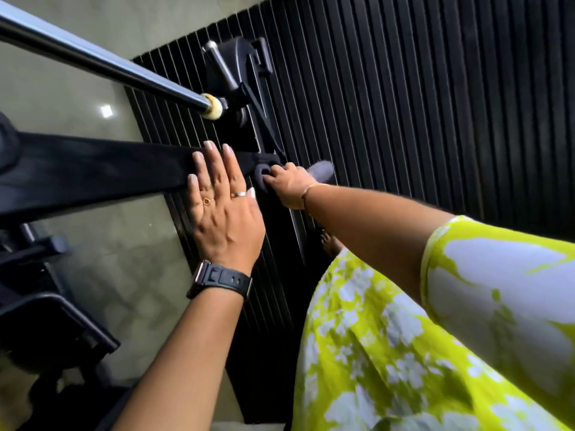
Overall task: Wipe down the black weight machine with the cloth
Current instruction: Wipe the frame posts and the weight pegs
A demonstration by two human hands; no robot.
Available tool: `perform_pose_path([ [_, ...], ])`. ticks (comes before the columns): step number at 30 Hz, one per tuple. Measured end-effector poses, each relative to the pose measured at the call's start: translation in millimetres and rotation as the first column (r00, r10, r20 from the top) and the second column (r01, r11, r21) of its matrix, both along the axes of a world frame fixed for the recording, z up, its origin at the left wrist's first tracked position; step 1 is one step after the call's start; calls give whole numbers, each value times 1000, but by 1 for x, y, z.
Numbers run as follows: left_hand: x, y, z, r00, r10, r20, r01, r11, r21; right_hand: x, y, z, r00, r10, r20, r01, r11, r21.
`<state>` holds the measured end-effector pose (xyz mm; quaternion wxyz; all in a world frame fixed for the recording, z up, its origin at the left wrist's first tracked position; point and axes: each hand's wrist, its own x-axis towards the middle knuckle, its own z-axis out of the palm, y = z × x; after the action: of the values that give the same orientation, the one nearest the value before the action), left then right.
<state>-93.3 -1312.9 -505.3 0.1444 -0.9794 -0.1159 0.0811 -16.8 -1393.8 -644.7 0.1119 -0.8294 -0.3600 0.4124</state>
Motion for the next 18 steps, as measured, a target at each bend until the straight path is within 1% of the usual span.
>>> perform_pose_path([
  [2, 4, -4, -3, 1000, -5, -19, 3, 994, -114, -3, -21, 2, 996, -35, 80, 33, 999, 30],
  [4, 10, -9, -5, 994, -29, -109, 8, 982, -187, -5, -50, 6, 982, -179, 63, 175, 983, 62],
  [6, 19, -19, -8, 976, -45, -213, -6, 972, -234, -6, -85, 15, 944, -329, 41, 323, 941, 99],
  [7, 23, -28, -8, 972, -33, -234, -28, 967, -254, -7, -104, 22, 922, -385, 38, 378, 918, 119],
  [9, 34, -45, -8, 975, -37, -218, -32, 953, -302, -4, -135, 37, 859, -510, 51, 496, 851, 172],
  [12, 55, -86, 1, 980, -92, -177, 18, 924, -381, 3, -181, 70, 765, -634, 108, 604, 766, 220],
  [18, 106, -175, 38, 963, -260, -76, 195, 861, -470, 23, -253, 144, 598, -762, 250, 701, 648, 300],
])
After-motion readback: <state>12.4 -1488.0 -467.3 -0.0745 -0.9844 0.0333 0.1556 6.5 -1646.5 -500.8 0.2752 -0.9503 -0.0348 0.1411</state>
